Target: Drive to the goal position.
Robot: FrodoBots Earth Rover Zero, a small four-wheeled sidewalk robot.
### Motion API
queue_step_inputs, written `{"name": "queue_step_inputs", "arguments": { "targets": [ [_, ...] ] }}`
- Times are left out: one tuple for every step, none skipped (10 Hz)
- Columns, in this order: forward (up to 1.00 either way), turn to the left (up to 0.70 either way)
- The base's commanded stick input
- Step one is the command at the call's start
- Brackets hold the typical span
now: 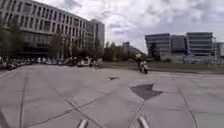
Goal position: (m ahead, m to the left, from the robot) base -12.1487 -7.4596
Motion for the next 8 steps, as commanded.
{"name": "queue_step_inputs", "arguments": {
  "targets": [
    [0.00,-0.70],
    [0.42,-0.49],
    [0.70,-0.35],
    [0.70,-0.35],
    [0.70,-0.35],
    [0.70,-0.35],
    [0.70,-0.35],
    [0.70,-0.35]
  ]
}}
